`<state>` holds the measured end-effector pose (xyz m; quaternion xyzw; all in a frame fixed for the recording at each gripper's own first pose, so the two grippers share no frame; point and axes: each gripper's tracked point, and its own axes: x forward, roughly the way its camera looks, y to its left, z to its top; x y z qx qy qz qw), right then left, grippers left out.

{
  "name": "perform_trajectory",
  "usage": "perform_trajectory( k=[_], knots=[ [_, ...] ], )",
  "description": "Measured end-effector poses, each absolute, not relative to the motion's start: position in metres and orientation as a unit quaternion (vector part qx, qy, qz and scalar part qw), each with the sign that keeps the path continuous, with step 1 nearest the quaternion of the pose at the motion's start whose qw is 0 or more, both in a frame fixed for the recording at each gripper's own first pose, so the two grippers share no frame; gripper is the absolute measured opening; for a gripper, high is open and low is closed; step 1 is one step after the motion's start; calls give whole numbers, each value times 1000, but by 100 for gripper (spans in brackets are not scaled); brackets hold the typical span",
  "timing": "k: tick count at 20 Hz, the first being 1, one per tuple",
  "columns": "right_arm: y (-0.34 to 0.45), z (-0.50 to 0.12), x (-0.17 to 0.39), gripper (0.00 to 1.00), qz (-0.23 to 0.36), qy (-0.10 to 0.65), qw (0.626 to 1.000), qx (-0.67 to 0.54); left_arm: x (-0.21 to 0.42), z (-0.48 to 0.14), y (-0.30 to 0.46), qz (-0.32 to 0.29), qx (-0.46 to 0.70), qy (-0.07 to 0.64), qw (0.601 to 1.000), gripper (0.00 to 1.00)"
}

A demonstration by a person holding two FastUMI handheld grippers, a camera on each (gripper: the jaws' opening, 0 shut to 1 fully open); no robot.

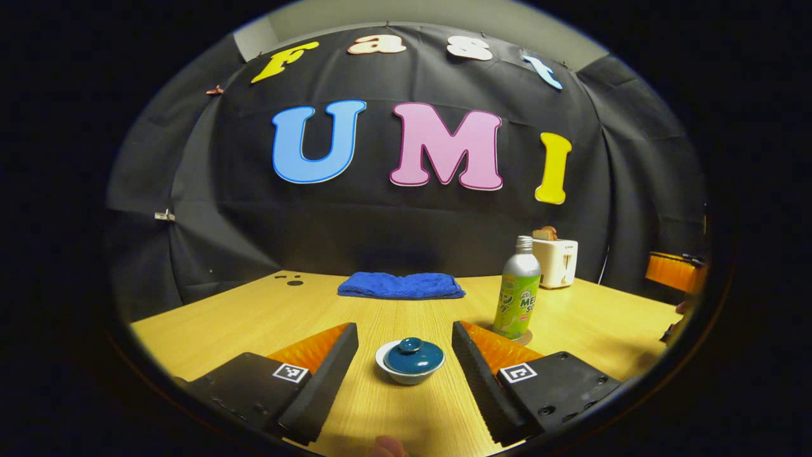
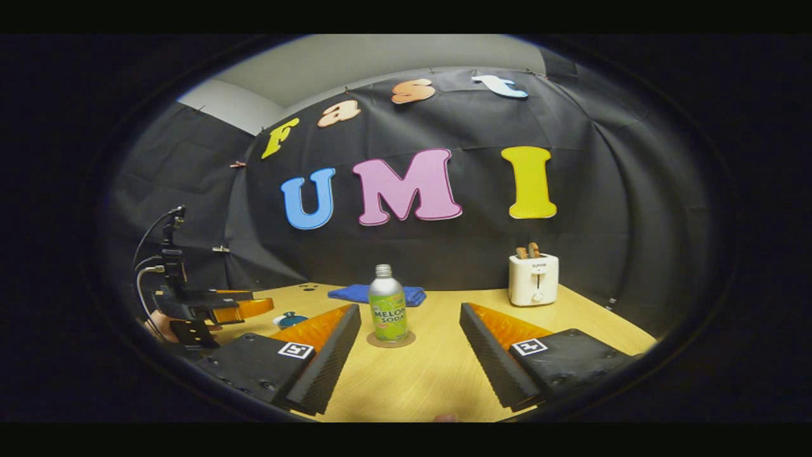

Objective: Open the teacup lid with one hand, grasp the water bottle and pour water into the teacup with the other hand; after pouring, place the water bottle on the coaster and then close the teacup lid.

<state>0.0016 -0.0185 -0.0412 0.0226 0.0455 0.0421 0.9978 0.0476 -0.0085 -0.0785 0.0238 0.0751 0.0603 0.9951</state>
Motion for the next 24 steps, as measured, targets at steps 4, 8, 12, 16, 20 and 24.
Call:
perform_trajectory(
  k=[4,8,12,16,20,24],
  knots=[
    [-4,-37,0,97,45,37,998,11,22,-83,-9,50,-1,69,996,95],
    [4,-42,0,97,36,37,999,9,11,-86,-5,44,16,76,996,95],
    [5,-44,-1,97,37,41,998,4,7,-75,-5,45,18,63,997,95],
    [1,-41,-1,97,30,37,999,-4,7,-75,-6,44,19,61,997,95],
    [3,-44,-1,97,33,41,999,-2,9,-78,-5,42,15,65,997,95],
    [0,-43,0,97,27,38,999,-8,9,-79,-2,45,14,66,997,95]
  ],
)
